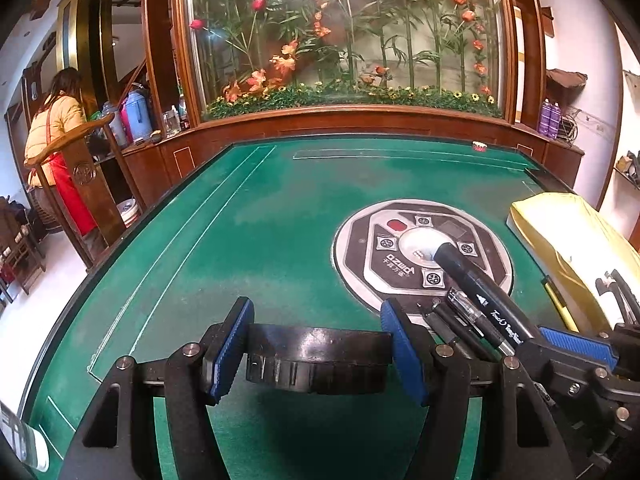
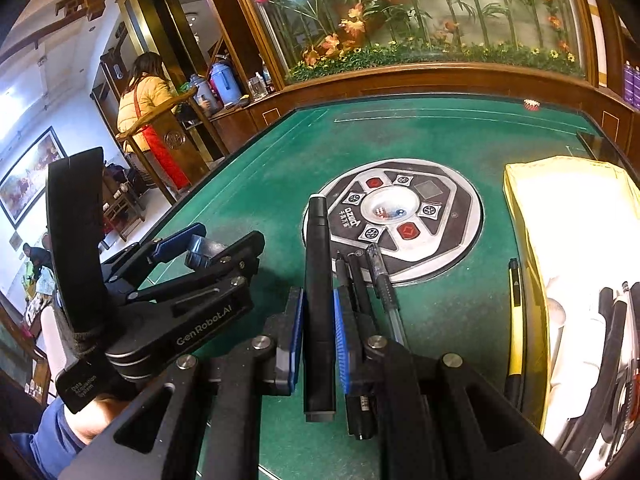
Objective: Organize rigid objects
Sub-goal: 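Carry the held pens toward the tray with the right gripper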
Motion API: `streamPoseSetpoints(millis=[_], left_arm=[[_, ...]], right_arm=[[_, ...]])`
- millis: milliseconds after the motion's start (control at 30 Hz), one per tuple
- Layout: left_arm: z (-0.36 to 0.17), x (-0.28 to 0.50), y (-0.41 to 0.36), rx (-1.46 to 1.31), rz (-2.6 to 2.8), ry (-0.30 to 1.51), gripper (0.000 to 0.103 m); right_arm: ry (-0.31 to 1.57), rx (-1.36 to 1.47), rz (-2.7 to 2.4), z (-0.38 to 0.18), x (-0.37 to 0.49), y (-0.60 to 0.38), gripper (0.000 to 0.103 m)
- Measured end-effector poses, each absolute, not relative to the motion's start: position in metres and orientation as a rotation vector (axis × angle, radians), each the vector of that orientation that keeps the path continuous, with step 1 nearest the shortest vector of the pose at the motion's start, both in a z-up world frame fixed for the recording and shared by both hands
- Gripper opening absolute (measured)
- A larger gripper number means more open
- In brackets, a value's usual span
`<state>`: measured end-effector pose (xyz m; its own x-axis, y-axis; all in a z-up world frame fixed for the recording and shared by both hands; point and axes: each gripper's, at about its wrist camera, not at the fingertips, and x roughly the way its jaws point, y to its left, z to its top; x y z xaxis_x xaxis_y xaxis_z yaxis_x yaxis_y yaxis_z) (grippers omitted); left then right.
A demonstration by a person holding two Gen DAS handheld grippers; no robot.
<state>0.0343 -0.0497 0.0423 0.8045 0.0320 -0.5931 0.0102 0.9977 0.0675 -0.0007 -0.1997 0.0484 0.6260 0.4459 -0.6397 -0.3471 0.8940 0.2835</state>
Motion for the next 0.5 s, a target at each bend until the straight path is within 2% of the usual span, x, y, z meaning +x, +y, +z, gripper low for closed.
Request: streamPoseSetpoints(millis=[500], left_arm=[[0.047, 0.0274, -0.0514, 0.081, 0.02, 0.601, 0.07]], right_arm=[[0.77, 0.164, 0.438, 0.0442, 0.0024, -0.2077, 0.014]])
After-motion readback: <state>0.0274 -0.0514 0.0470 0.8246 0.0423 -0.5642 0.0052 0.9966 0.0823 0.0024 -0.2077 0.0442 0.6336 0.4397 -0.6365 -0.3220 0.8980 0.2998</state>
